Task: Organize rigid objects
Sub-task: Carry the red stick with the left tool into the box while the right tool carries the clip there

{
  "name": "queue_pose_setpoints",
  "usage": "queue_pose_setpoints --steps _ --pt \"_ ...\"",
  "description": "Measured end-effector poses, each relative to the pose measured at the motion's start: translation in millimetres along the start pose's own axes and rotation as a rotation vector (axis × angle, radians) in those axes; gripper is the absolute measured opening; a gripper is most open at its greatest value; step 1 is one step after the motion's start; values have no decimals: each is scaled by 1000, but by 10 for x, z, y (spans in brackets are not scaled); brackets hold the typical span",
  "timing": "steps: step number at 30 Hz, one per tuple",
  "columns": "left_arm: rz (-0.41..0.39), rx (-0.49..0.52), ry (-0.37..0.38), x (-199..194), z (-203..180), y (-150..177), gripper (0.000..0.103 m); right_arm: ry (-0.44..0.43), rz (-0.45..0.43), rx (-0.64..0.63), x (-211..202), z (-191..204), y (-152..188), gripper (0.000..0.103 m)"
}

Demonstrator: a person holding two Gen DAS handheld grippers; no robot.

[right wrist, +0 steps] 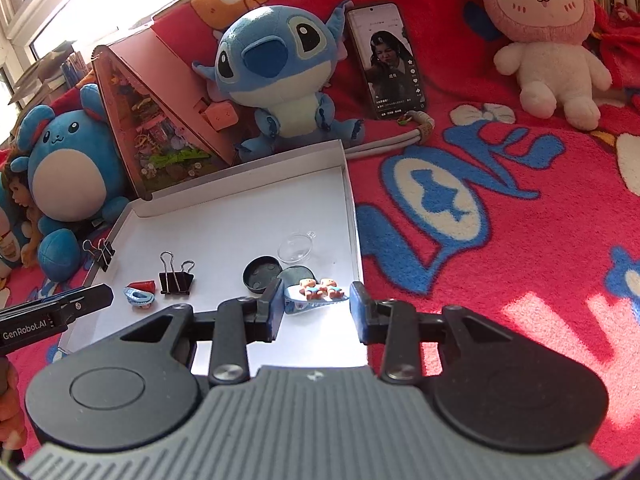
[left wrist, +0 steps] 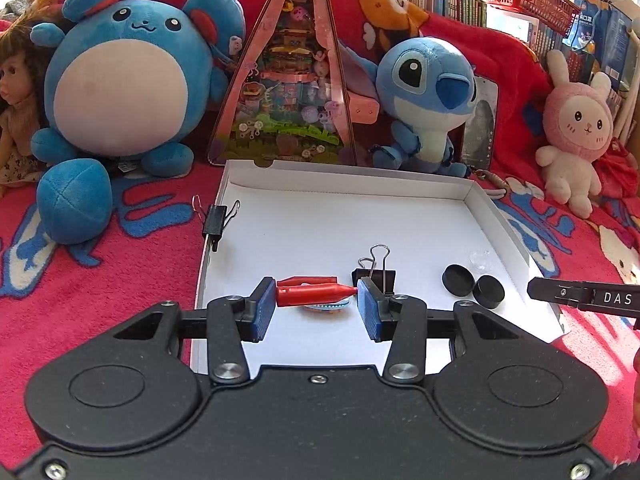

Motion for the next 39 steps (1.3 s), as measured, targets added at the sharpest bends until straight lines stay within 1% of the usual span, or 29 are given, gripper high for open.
queue_pose_setpoints --steps 6,20,26,29,39 --pt "34 -29 -10 100 72 46 42 -15 29 16 106 46 13 40" --pt "64 -25 -17 176 59 180 42 -16 65 15 221 86 80 41" --pt "71 -13 -19 205 23 221 42 0 61 -13 257 121 106 41" --pt "67 3 -26 216 -2 232 43 6 54 -27 264 147 118 41" --pt "56 10 -39 250 -5 219 43 24 44 -64 312 202 143 41"
Point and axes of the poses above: each gripper's, at about its wrist camera, not at the fingertips, and x roughly the way its jaws point, z to its left, y to its underside, the point moved 7 cm from there along x, roughly the way its jaws point, and after that the axes turned 5 degrees about -z, right-handed, at the moved point
